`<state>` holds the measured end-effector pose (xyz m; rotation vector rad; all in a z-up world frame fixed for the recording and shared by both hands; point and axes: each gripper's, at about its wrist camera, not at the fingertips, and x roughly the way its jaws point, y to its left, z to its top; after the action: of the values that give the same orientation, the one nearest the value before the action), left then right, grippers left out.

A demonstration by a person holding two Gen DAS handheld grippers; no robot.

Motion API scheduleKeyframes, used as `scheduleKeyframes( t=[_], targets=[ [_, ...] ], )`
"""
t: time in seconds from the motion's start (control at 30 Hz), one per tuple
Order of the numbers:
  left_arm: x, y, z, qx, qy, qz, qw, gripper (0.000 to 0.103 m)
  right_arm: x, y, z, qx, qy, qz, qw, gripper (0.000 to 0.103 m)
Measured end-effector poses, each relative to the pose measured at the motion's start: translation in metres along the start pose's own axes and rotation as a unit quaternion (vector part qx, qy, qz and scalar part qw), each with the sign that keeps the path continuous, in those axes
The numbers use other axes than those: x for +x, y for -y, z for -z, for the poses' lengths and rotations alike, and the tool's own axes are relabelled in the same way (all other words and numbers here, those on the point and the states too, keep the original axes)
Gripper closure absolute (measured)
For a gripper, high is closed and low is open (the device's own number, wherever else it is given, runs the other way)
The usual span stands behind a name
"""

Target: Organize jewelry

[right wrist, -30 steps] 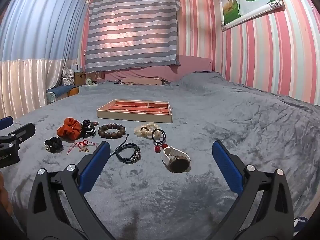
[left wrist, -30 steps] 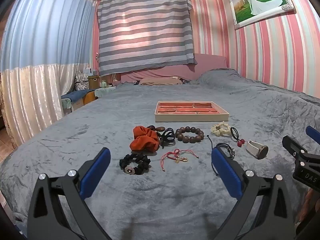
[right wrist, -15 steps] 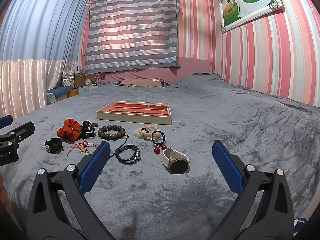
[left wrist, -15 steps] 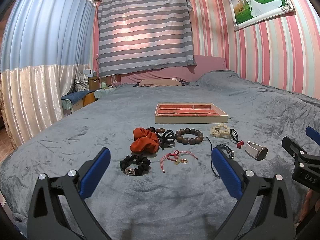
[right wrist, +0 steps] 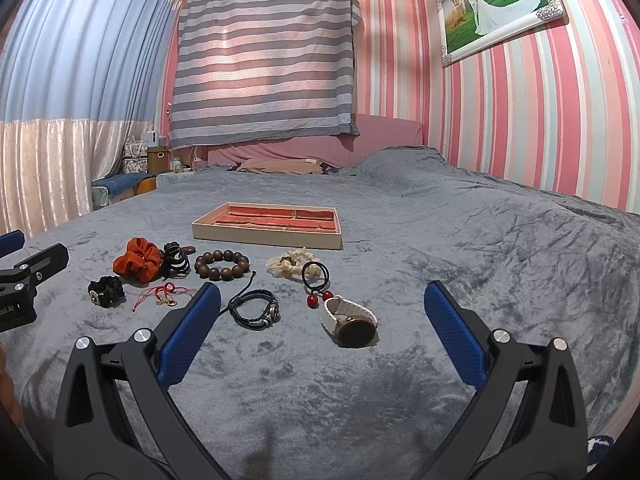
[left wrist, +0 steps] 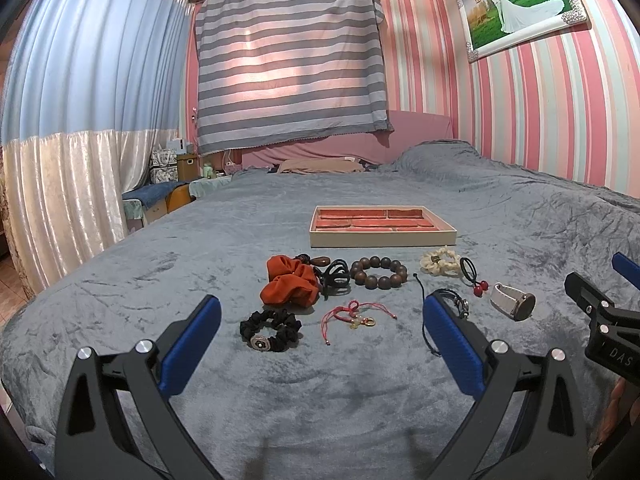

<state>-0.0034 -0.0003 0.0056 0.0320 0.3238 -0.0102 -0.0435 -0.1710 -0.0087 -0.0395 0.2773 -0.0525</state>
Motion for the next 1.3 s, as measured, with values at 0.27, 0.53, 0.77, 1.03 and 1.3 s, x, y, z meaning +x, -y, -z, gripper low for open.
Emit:
scheduleKeyframes(
  t=[0.27,0.53,0.77,1.03,1.3],
  targets=[
    [0.0,0.0011,-0.0036,-0.001,-0.001,0.0,1.0,0.004,0.0001,0.0015,0.0,0.001,-0.001,0.0,1.0,0.004],
    [-0.0005,0.0008,-0.0011,0.0,-0.001,0.0,1.0,0.004,0.0002,0.0014,0.0001,0.0,-0.001,0.0,1.0,0.004],
    [0.0003,-0.0004,0.0009,0.0,-0.001,0.0,1.0,0.004,-0.0002,0.0035,0.001,0.001,-0.002,0.0,1.0,0.004],
    [0.0004,-0.0004,0.0009,0.0,-0.001,0.0,1.0,0.004,-0.0004,0.0038,0.001,0.001,-0.002,0.001,1.0,0.004],
    [0.0003,-0.0006,0.0006,0.0,-0.001,0.0,1.0,0.004,-0.0006,0.0066,0.0031,0.001,-0.001,0.001,1.0,0.004]
  ],
)
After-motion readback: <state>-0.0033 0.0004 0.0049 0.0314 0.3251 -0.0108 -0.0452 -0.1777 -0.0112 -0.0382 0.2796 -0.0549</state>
